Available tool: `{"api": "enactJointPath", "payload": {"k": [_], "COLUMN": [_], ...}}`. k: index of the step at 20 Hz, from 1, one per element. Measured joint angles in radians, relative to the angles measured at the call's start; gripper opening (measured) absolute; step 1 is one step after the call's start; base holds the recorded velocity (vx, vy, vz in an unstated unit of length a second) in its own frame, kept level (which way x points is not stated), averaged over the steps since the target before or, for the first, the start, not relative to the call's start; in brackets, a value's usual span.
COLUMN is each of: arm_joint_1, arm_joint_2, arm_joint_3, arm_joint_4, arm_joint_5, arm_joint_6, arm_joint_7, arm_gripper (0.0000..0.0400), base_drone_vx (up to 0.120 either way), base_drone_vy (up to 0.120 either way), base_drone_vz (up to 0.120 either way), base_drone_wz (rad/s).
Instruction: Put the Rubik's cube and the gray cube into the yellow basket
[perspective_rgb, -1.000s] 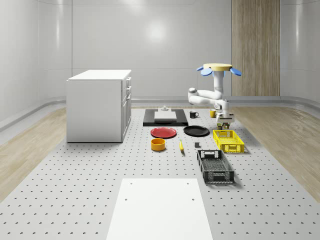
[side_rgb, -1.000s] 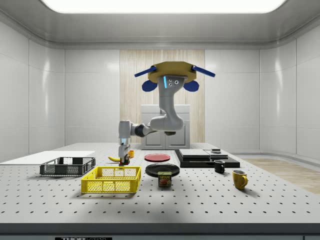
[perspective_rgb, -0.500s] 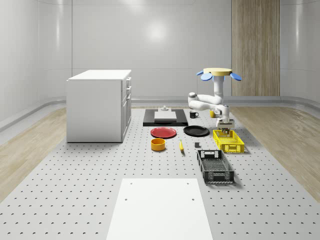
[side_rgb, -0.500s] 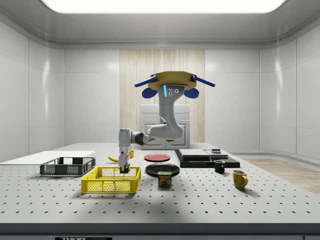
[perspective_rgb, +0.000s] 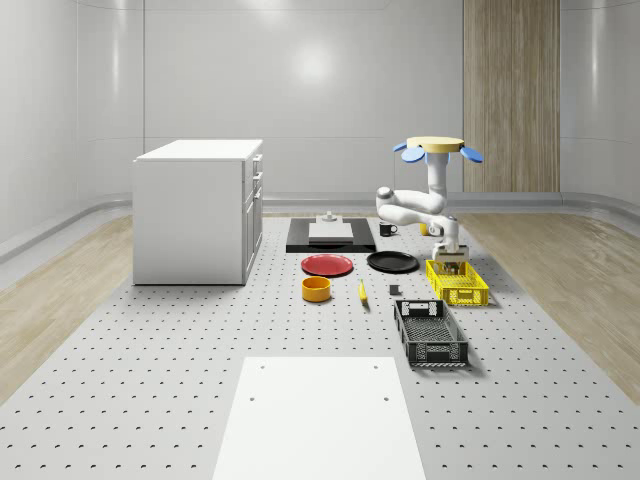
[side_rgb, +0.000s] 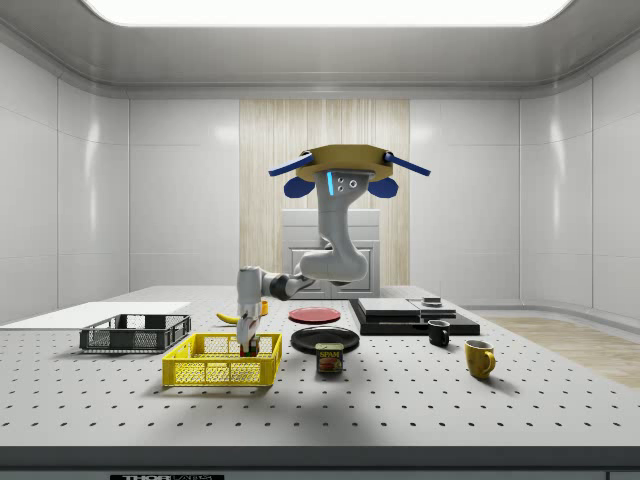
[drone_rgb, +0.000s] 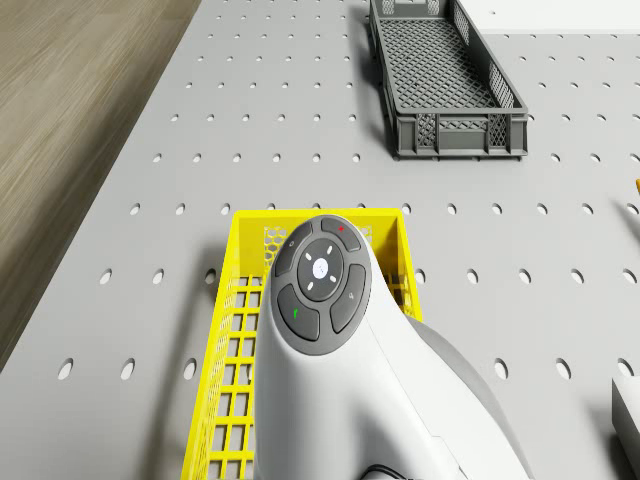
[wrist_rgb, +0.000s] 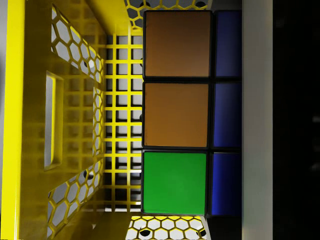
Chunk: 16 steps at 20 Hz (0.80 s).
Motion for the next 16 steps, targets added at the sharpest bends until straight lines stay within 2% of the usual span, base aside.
{"api": "enactJointPath", "payload": {"k": [6, 8, 11, 16], "arm_joint_1": [-0.017, -0.021, -0.018, -0.002], "arm_joint_2": [0.005, 0.008, 0.012, 0.016], "arm_joint_3": [-0.078, -0.093, -0.088, -0.034], "arm_joint_4": [0.026, 0.031, 0.028, 0.008], "arm_joint_5": [-0.074, -0.091, -0.088, -0.041], "arm_joint_6": [0.026, 0.029, 0.021, -0.006], "arm_joint_7": [0.001, 0.002, 0.001, -0.001], "arm_gripper": [0.0320, 0.0355, 0.0379, 0.0394], "base_drone_vx": [0.000, 0.000, 0.000, 0.000], "base_drone_vy": [0.000, 0.000, 0.000, 0.000], "base_drone_vz": [0.000, 0.000, 0.000, 0.000], "base_drone_wz": [0.000, 0.000, 0.000, 0.000]}}
